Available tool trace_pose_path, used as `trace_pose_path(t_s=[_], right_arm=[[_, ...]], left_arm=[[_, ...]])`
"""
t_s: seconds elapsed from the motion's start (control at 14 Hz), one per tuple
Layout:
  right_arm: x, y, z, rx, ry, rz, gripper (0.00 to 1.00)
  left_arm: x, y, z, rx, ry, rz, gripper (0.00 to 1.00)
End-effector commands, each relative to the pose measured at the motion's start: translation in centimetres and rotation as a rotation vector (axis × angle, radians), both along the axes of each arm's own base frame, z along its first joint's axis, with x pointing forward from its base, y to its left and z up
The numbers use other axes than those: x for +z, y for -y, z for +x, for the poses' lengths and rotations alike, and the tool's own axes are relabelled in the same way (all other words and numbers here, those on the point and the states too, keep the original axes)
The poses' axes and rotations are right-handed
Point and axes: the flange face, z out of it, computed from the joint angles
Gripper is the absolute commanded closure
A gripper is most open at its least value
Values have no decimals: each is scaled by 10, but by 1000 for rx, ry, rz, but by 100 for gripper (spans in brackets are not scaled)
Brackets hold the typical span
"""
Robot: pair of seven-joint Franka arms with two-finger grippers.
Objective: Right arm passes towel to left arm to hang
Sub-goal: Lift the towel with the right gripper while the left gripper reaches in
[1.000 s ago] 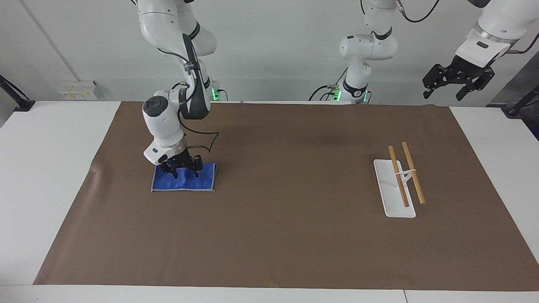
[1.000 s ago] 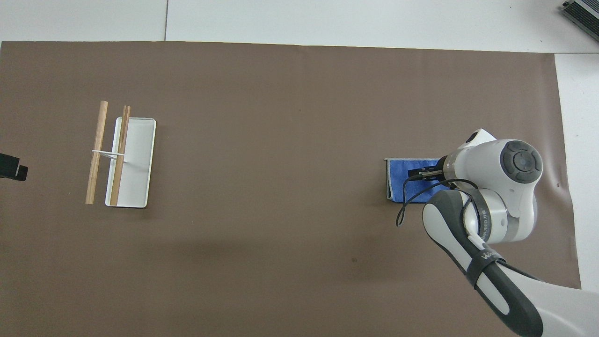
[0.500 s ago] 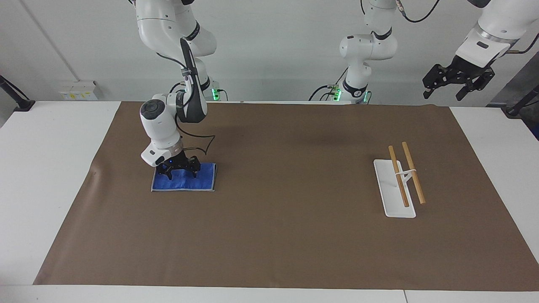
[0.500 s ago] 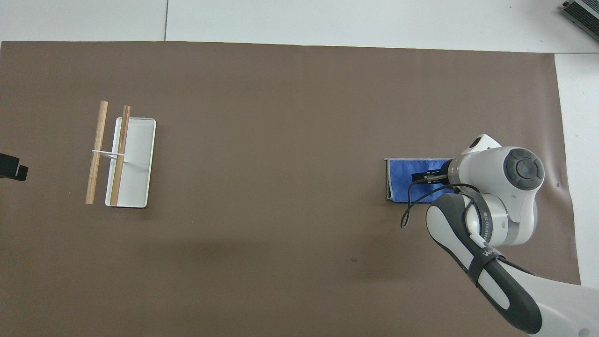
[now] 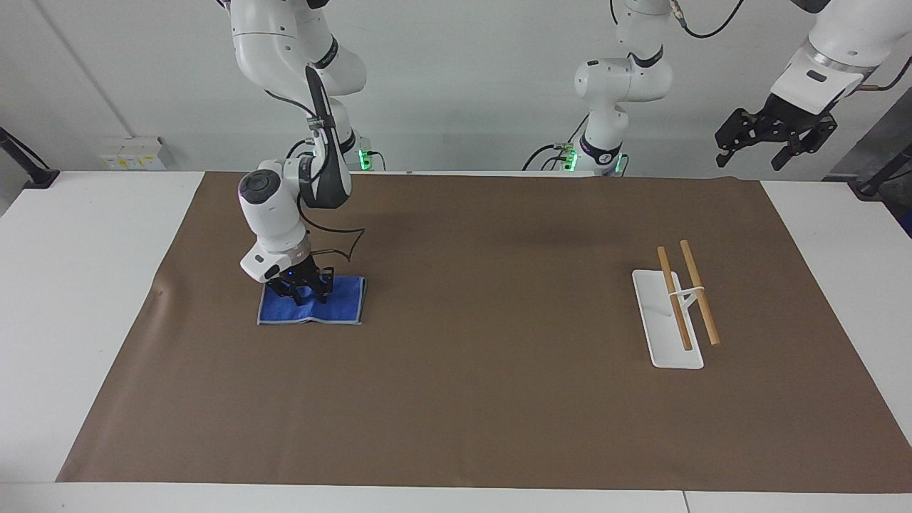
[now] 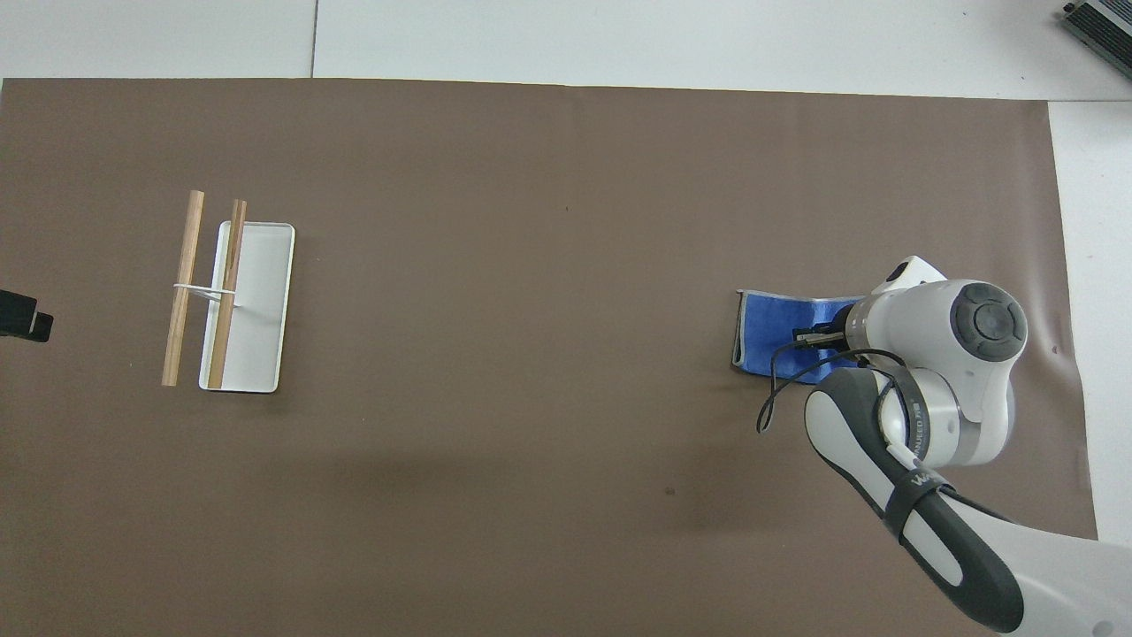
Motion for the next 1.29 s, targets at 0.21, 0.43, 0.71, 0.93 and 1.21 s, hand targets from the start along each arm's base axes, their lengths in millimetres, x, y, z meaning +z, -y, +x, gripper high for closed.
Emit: trace_pose_path(t_s=[0.21,0.43,0.71,0.93,1.21], right_arm=[[12,-7,6,-40,16,18,100],[50,-26,18,7,17,22,100],[105,-74,34,-14,49,172,100],[149,-110,46,-3,80,273,100],[178,-152,44,-19,99,443,100]], left_arm=[[0,-3,-8,12,4,16,0],[0,-3,-8,12,4,16,0],[0,-3,-8,12,4,16,0],[0,-3,-8,12,4,16,0],[0,12,-9,-12,2,14,0]])
